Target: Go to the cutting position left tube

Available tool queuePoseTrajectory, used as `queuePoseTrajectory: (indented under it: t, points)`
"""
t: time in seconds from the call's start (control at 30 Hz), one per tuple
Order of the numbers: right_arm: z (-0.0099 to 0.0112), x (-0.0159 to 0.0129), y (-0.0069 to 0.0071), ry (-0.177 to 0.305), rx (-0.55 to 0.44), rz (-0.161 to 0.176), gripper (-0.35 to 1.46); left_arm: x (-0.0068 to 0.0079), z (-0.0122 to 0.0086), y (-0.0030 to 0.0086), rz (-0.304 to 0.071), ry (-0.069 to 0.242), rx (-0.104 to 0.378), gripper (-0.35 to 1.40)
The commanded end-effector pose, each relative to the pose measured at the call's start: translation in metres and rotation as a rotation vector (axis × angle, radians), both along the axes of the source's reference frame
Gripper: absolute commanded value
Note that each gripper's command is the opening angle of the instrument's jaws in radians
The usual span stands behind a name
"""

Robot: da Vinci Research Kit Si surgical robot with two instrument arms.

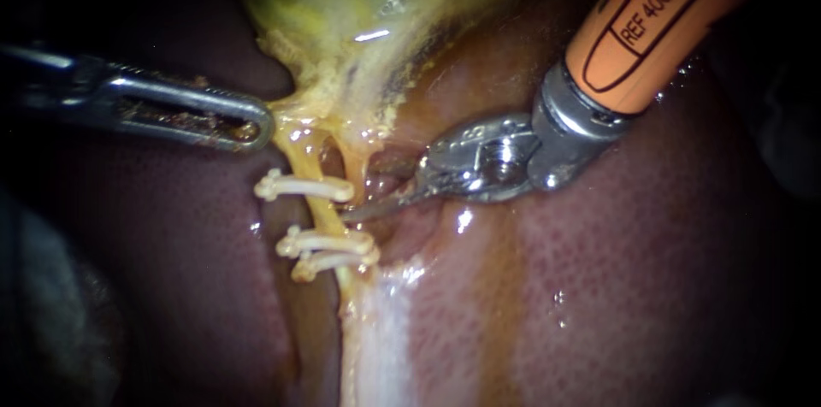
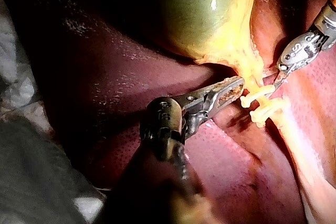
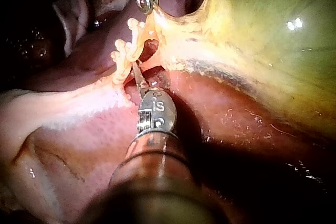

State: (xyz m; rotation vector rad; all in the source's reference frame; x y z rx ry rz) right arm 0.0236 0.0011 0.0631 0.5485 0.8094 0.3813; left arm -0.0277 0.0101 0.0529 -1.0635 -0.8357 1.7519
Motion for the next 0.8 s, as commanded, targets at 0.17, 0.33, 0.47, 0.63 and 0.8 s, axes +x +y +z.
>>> queuePoseTrajectory:
  t: [0.17,0.33,0.47,0.63,0.8]
  points:
    - [0.0000,0.0000,0.0000,0.000,0.000,0.001,1.06,0.0000,0.0000,0.0000,0.000,0.000,0.000,-0.35]
    - [0.0000,-0.0001,0.0000,0.000,0.000,0.000,1.08,0.0000,0.0000,0.0000,0.000,0.000,0.000,-0.35]
    - [-0.0002,-0.0007,-0.0001,0.002,0.001,-0.003,1.08,0.0000,0.0000,0.0000,0.000,0.000,0.000,-0.35]
    - [-0.0008,-0.0021,-0.0001,0.007,0.006,-0.011,1.09,0.0001,0.0000,0.0000,0.000,0.000,0.000,-0.35]
    - [-0.0014,-0.0035,-0.0002,0.012,0.029,-0.024,1.09,0.0001,0.0000,0.0000,0.000,0.000,0.000,-0.35]
